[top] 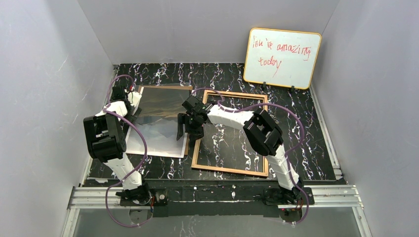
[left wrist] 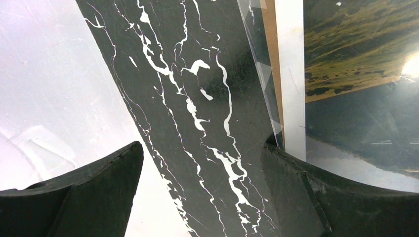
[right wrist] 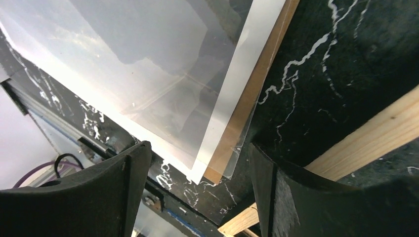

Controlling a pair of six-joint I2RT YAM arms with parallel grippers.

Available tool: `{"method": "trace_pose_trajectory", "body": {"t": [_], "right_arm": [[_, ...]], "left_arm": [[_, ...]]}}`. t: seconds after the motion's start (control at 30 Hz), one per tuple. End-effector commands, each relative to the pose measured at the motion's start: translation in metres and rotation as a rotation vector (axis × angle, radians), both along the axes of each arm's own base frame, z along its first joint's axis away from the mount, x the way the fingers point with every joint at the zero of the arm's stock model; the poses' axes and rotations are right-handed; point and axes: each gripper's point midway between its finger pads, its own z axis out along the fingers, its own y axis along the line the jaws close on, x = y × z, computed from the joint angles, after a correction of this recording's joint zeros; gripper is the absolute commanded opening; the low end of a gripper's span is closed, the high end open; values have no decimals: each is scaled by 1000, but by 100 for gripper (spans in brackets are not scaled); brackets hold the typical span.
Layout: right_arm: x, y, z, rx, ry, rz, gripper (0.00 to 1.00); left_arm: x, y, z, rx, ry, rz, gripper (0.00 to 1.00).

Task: Put the photo into the frame

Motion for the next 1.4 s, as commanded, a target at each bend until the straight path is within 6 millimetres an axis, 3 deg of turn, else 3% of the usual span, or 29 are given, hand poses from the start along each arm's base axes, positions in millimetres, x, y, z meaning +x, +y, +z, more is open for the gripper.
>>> {"method": "trace_pose_trajectory", "body": {"t": [0.0,0.17,0.53,0.83,1.17,1.37], "right_arm": [[-16,6,13,68,52,-8,80],[-17,21,41,200,71,-27,80],[-9,30,85,287,23,-42,76],[-17,42,104,461,63,-65,76],[4,41,92,615,-4,-260,68],[17,42,118,744,-104,-295,63]], "left_arm": [[-76,-41,-76,-199,324,-11,88],[-78,-42,-78,-194,336,-14,88],[-80,-44,-78,-197,339,-21,88],[-80,-44,-79,-198,339,-21,88],[-80,-46,-77,-205,335,-35,87],[-82,-46,-78,-207,347,-37,86]]}}
